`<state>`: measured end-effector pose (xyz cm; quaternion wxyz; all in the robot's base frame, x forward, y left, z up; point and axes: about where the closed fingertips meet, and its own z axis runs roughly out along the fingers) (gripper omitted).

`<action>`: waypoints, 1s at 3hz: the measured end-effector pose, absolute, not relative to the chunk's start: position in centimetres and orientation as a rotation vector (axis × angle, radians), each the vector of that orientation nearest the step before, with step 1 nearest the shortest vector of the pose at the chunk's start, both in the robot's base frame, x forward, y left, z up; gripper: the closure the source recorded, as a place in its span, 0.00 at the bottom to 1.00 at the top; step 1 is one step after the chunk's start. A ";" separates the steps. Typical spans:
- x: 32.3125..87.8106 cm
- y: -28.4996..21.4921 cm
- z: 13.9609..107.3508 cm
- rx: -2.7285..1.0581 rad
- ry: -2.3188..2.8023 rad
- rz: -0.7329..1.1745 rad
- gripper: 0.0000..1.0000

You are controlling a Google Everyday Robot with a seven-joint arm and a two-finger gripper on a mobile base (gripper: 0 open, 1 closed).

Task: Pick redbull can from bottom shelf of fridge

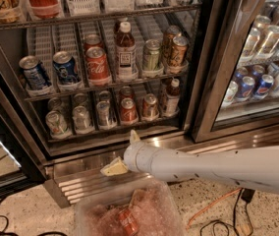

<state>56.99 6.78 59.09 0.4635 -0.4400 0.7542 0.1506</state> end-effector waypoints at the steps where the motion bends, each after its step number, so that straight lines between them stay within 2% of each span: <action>1: 59.7 8.1 58.5 -1.053 1.818 0.363 0.00; 3: 63.9 9.9 57.7 -0.880 1.765 0.310 0.00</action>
Offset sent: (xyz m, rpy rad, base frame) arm 0.0804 0.0277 -0.0160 0.1057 -0.1402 -0.1556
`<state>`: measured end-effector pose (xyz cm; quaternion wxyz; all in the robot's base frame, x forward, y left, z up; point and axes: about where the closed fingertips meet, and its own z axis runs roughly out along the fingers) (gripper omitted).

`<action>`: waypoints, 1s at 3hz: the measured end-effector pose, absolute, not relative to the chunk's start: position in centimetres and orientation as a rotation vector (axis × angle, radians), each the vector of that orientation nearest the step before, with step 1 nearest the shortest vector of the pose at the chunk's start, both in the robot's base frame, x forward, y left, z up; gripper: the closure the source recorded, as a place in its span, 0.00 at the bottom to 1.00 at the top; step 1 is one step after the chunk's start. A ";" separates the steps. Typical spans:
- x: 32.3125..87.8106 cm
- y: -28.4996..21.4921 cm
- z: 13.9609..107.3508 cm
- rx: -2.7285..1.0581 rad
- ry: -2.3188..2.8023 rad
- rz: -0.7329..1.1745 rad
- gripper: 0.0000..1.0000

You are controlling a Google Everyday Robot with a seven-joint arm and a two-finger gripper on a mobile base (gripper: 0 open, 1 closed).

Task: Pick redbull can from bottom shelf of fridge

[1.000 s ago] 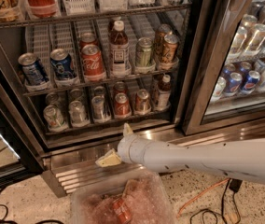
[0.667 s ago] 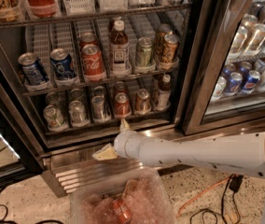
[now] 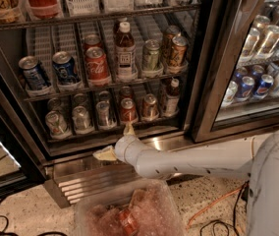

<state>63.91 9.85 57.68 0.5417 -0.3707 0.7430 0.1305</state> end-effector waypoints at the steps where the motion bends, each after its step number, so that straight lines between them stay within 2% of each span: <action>1: 63.9 9.9 57.7 -0.881 1.765 0.310 0.00; 3: 65.2 11.2 58.6 -0.843 1.705 0.349 0.00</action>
Offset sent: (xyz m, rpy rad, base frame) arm 0.0125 0.0097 0.0117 0.0725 -0.0471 0.0136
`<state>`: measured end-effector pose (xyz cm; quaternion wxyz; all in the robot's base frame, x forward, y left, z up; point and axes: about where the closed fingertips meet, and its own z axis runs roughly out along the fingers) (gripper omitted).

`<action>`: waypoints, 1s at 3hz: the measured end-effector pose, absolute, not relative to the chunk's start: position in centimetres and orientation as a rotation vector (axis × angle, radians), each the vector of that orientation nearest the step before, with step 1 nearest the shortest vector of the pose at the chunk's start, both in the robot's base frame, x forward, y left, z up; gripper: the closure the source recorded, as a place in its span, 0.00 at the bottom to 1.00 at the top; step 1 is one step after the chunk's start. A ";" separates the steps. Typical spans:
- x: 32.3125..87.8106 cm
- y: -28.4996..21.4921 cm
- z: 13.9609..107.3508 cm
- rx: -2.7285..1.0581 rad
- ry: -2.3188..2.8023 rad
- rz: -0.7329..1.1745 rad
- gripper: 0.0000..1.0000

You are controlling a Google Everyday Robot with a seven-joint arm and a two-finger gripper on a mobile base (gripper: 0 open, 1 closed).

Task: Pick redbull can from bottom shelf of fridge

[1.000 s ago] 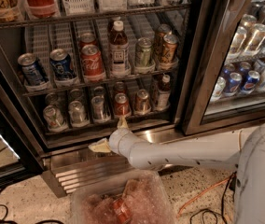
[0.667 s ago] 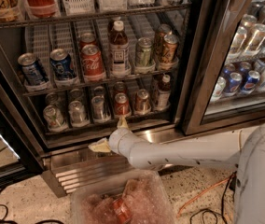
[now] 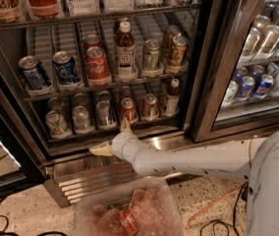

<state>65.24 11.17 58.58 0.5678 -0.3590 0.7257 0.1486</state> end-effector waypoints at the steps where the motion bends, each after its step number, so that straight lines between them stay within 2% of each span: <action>1: 65.8 11.9 58.7 -0.824 1.684 0.357 0.00; 2: 66.1 12.5 58.6 -0.818 1.672 0.364 0.02; 3: 66.4 13.1 58.5 -0.819 1.661 0.366 0.18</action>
Offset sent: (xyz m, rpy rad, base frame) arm 0.0117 0.0187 -0.0020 0.0472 -0.0352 -0.0032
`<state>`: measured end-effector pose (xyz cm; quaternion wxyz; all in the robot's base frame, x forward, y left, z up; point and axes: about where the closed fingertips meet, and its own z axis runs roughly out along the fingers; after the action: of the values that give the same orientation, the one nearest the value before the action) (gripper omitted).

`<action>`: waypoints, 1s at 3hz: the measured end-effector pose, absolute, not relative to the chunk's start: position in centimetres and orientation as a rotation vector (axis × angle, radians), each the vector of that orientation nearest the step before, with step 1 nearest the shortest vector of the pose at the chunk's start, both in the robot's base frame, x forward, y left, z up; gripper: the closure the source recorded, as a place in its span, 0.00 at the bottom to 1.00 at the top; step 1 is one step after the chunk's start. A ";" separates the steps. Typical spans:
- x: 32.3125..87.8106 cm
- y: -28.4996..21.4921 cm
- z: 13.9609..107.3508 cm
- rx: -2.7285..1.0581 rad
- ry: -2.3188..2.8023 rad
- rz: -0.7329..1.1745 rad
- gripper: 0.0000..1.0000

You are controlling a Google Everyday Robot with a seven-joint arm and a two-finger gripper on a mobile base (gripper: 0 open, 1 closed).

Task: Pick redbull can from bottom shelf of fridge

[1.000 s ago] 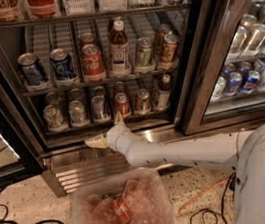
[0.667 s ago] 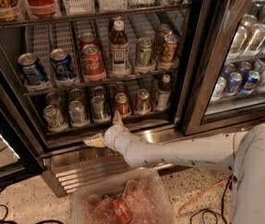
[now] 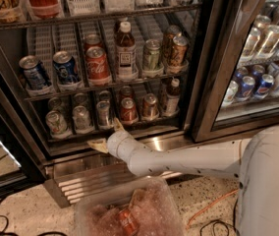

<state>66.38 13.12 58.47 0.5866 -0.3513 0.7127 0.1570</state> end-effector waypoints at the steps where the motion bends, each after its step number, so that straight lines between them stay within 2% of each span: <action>1: 66.8 13.8 58.5 -0.824 1.647 0.366 0.34; 2: 67.4 13.9 58.7 -0.817 1.642 0.347 0.27; 3: 68.4 13.0 58.8 -0.782 1.655 0.292 0.26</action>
Offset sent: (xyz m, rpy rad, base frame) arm 0.0172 0.0053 0.0031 -0.0095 -0.0381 -0.0279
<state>68.44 12.99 58.83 0.6005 -0.3374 0.7139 0.1260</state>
